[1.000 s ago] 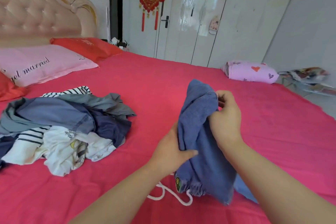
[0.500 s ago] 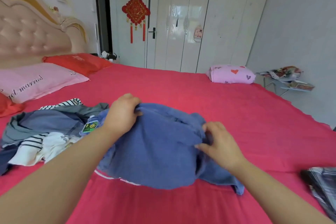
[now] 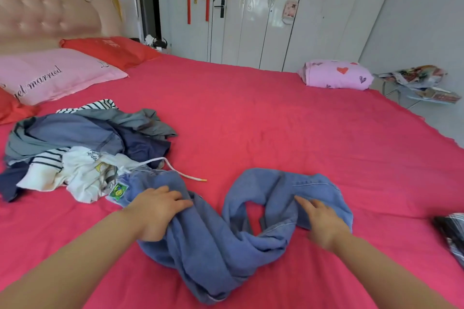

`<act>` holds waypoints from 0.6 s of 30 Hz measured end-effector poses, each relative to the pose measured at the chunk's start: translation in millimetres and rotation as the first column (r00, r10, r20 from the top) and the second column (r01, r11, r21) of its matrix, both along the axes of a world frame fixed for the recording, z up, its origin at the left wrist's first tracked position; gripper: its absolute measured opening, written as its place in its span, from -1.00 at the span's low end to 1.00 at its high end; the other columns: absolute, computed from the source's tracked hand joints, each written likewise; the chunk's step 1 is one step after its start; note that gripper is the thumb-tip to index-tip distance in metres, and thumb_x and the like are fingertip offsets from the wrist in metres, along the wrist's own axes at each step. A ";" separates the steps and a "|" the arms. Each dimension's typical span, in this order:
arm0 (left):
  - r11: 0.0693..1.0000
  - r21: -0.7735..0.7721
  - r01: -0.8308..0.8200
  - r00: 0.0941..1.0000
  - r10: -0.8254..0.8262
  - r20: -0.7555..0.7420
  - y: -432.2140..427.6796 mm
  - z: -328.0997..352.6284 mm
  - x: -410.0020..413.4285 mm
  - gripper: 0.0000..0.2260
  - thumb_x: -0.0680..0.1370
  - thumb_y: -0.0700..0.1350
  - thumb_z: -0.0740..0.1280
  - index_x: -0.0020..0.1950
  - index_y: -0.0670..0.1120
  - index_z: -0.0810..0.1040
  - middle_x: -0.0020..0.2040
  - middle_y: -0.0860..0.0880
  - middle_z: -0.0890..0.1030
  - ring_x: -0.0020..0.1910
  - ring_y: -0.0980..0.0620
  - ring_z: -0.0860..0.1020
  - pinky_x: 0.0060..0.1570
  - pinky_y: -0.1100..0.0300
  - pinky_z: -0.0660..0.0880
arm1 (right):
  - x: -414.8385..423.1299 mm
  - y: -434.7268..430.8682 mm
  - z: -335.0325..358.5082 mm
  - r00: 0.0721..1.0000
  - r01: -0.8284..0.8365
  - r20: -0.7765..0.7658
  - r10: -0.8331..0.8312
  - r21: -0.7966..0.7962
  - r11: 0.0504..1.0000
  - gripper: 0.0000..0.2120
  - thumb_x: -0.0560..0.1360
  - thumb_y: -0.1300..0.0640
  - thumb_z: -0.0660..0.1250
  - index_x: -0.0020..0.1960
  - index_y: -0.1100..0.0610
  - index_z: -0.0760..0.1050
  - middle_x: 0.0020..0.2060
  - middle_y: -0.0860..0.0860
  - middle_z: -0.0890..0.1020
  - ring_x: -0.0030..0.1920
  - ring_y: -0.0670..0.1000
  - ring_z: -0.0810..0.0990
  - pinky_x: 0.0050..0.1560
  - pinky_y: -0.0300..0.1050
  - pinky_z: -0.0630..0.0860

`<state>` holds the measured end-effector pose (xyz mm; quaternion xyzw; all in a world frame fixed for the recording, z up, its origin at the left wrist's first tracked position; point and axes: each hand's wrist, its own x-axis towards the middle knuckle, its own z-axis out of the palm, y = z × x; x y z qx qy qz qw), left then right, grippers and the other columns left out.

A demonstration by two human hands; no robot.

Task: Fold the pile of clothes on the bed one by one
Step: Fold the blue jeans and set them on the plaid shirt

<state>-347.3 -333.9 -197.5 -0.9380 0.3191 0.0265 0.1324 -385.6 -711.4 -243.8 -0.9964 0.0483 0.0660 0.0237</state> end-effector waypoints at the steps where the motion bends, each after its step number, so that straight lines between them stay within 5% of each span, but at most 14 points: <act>1: 1.000 0.022 0.001 1.000 -0.001 -0.021 4.5 -0.9 -3.6 -0.44 0.49 -0.04 0.18 0.48 0.15 0.13 0.35 0.11 0.34 0.23 0.00 0.39 0.17 0.13 0.36 | 3.3 -2.3 -1.4 1.000 0.003 -0.022 -0.003 -0.037 0.999 -0.09 0.38 0.06 0.39 0.51 -0.13 -0.14 0.46 0.07 0.15 0.41 0.13 0.27 0.28 0.01 0.40; 5: 0.997 0.018 -0.074 0.993 0.075 -0.088 18.7 -22.1 -14.0 -0.37 0.48 -0.10 0.24 0.50 0.16 0.06 0.36 0.10 0.31 0.20 0.00 0.44 0.17 0.12 0.39 | 22.5 10.1 2.8 0.992 -0.125 -0.048 0.119 -0.146 0.981 0.01 0.40 -0.08 0.38 0.44 -0.21 -0.39 0.52 0.01 -0.12 0.51 0.15 -0.03 0.39 0.08 0.22; 8: 0.992 -0.106 -0.072 0.995 0.064 -0.074 30.6 -51.1 -19.8 -0.29 0.23 -0.09 0.44 0.34 0.21 0.31 0.09 0.12 0.54 -0.15 0.10 0.61 -0.24 0.23 0.56 | 50.8 30.9 5.6 0.974 -0.226 -0.029 0.225 -0.133 0.965 -0.15 0.51 -0.05 0.22 0.36 -0.30 -0.46 0.52 0.00 -0.20 0.52 0.15 -0.16 0.45 0.14 0.05; 11: 0.989 -0.149 -0.010 1.000 0.009 -0.007 39.1 -66.4 -14.3 -0.22 -0.16 -0.05 0.51 0.06 0.21 0.47 -0.26 0.19 0.54 -0.53 0.24 0.49 -0.64 0.37 0.38 | 68.0 47.5 -2.3 0.953 -0.293 -0.124 0.275 -0.167 0.941 -0.41 0.51 -0.07 0.21 0.45 -0.30 0.03 0.52 0.00 -0.22 0.51 0.20 -0.18 0.44 0.21 -0.01; 13: 0.991 -0.135 0.010 1.000 -0.008 0.018 36.6 -63.6 -14.6 -0.27 -0.19 -0.05 0.50 -0.02 0.22 0.56 -0.30 0.20 0.51 -0.57 0.26 0.45 -0.66 0.39 0.32 | 67.5 52.4 -9.4 0.954 -0.285 -0.146 0.263 -0.161 0.945 -0.60 0.53 -0.02 0.16 0.35 -0.24 0.27 0.52 -0.03 -0.16 0.51 0.21 -0.17 0.44 0.24 0.01; 18: 0.987 -0.157 -0.022 0.999 0.014 -0.050 37.4 -62.9 -16.4 -0.27 -0.15 0.00 0.48 0.03 0.25 0.49 -0.27 0.23 0.49 -0.55 0.28 0.46 -0.63 0.42 0.30 | 64.6 55.6 -3.7 0.885 -0.466 -0.110 0.453 -0.226 0.855 -0.72 0.52 0.01 0.11 0.18 -0.05 0.47 0.52 -0.13 -0.03 0.46 0.04 -0.35 0.45 0.22 -0.09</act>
